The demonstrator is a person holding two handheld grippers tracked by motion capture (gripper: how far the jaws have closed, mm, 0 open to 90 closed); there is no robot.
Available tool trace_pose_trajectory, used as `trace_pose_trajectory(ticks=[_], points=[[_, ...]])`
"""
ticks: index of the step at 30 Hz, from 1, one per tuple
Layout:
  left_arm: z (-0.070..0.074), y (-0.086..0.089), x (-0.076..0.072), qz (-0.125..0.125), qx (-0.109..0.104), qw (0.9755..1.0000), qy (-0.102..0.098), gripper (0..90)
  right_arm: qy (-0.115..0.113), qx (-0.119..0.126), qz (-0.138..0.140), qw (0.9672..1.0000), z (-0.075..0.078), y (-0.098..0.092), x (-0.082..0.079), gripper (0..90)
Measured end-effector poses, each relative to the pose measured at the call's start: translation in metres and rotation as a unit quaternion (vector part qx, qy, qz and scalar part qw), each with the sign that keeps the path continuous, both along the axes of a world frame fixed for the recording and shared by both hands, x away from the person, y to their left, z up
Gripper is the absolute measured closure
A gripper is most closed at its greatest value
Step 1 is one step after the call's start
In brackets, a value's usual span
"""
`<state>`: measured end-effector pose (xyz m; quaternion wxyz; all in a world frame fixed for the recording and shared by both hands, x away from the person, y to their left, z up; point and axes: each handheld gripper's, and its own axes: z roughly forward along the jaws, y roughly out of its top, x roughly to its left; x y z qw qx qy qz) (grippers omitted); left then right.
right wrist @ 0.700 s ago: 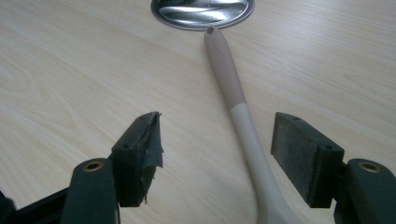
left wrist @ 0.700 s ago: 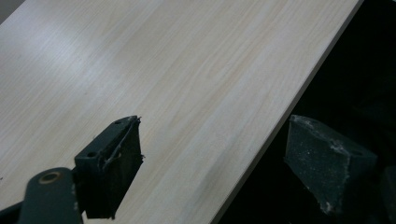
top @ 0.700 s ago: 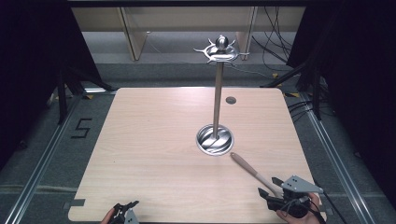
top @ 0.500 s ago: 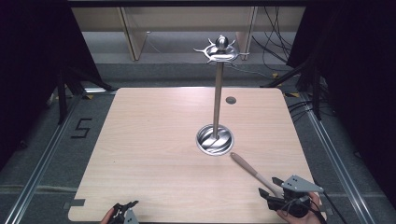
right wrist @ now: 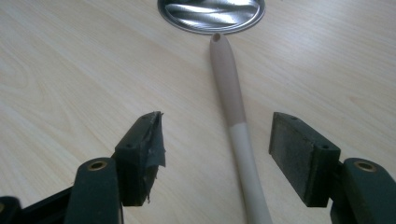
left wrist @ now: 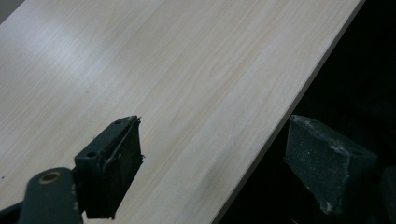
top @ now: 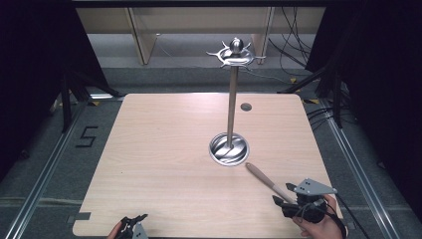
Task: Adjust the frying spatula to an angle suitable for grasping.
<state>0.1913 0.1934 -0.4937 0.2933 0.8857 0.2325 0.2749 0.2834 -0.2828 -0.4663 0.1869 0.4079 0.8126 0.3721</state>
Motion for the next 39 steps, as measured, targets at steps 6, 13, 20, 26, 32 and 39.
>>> trace_pose_trajectory(ticks=[6,13,20,26,32,39], points=[[0.0,-0.001,0.0,0.001,0.0,1.0,-0.001,17.7,0.013,-0.023,0.016,0.9995,0.002,0.005,0.009,37.8],[0.0,-0.001,0.0,0.0,-0.001,1.0,0.0,17.7,0.054,-0.05,0.024,0.997,0.006,0.01,0.025,42.2],[-0.001,0.0,0.0,0.0,0.0,1.0,0.0,17.7,0.083,-0.066,0.017,0.9942,0.007,0.019,0.041,48.7],[0.0,-0.001,-0.001,-0.001,-0.002,1.0,-0.001,17.7,0.1,-0.097,0.023,0.99,0.008,0.025,0.056,52.3],[0.0,-0.001,-0.001,-0.001,-0.002,1.0,-0.001,17.7,0.143,-0.118,0.013,0.9826,0.007,0.03,0.067,55.0],[-0.002,-0.001,0.0,0.012,-0.014,0.9998,-0.005,17.7,0.174,-0.127,0.006,0.9765,0.001,0.03,0.081,58.2]])
